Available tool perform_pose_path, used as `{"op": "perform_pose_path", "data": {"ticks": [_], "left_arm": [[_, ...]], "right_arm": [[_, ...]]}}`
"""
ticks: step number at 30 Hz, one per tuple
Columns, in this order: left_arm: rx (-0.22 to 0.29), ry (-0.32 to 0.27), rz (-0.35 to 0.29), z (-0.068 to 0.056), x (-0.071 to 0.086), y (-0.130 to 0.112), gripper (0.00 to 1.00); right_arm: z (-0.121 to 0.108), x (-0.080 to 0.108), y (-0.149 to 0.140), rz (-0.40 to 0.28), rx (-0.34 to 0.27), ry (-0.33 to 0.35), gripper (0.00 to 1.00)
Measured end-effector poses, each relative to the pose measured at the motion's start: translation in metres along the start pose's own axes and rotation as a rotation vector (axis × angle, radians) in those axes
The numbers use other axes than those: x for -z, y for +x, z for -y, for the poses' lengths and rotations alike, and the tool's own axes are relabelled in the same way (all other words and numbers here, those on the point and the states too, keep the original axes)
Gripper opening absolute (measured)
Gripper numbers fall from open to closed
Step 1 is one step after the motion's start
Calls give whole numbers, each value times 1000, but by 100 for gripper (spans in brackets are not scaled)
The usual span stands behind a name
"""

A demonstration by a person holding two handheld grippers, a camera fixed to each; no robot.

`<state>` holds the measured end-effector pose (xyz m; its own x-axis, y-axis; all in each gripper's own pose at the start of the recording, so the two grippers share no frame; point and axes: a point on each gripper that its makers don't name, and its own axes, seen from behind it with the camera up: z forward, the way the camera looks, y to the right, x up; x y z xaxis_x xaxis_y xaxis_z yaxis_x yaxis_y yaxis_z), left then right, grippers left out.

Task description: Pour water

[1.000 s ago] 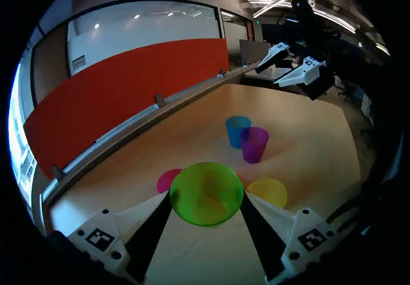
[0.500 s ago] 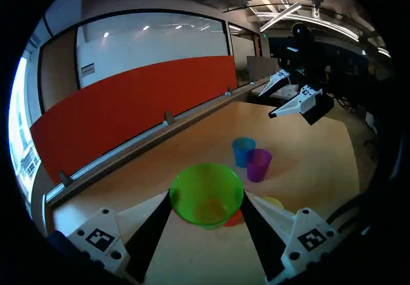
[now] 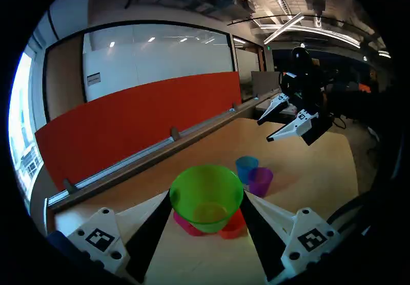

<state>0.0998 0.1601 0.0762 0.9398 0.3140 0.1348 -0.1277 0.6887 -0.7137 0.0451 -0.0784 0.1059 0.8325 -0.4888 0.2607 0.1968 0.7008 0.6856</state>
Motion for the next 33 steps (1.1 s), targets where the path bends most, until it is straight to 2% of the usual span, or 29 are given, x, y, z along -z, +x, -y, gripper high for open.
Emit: {"op": "perform_pose_path", "data": {"ticks": [9, 14, 24, 33], "left_arm": [[26, 12, -53, 5, 8, 18, 89], [22, 17, -74, 6, 12, 27, 89], [44, 17, -103, 5, 18, 37, 89], [61, 28, -117, 12, 23, 42, 89]], "right_arm": [[-5, -4, -4, 1, -11, -2, 100], [-6, -7, -7, 5, -12, -2, 100], [-10, -16, -11, 13, -17, -6, 100], [-11, -23, -14, 23, -21, 0, 100]]}}
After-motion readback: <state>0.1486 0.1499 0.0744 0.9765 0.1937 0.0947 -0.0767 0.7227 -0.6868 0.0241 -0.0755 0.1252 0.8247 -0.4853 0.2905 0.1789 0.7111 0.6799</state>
